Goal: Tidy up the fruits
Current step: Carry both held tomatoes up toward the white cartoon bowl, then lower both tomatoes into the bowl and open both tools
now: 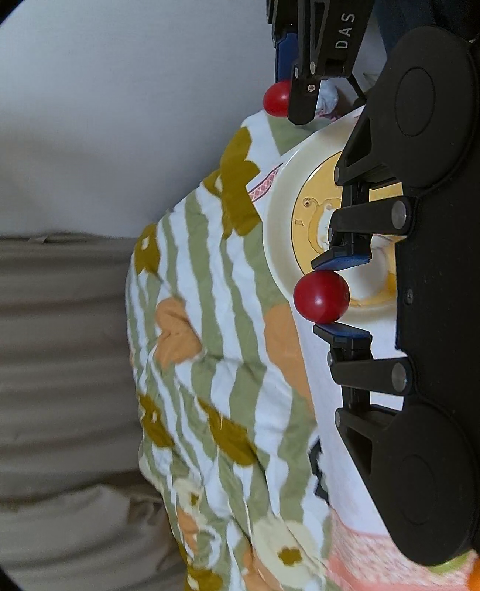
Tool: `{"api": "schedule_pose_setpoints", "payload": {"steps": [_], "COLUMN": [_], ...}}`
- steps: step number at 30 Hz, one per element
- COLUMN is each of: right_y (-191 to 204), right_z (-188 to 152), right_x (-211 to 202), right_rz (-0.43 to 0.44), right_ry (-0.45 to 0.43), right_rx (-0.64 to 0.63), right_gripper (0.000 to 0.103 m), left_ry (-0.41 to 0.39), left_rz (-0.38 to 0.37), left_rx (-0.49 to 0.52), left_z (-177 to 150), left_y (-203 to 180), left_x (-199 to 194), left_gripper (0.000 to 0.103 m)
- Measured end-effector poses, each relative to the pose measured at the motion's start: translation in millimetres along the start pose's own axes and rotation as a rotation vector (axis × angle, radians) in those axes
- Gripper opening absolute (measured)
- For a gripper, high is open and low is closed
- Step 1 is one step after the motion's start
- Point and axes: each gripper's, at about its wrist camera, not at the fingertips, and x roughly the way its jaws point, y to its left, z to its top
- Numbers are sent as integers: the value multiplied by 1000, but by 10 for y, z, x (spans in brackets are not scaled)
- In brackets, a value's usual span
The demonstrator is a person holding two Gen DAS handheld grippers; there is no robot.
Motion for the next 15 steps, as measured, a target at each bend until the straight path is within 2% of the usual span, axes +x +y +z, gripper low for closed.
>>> {"api": "schedule_pose_setpoints", "payload": {"steps": [9,15], "right_y": [-181,-253], "right_z": [72,81], "right_x": [397,522], "right_rz": [-23,-41], "right_ry": [54,75], "right_rx": [45,75], "right_gripper": [46,46], "left_ry": [83,114], "left_rz": [-49,-86], "left_rx": [124,188], "left_z": [120,104], "left_y": [-207,-307], "left_x": [719,957], "left_gripper": [34,36]}}
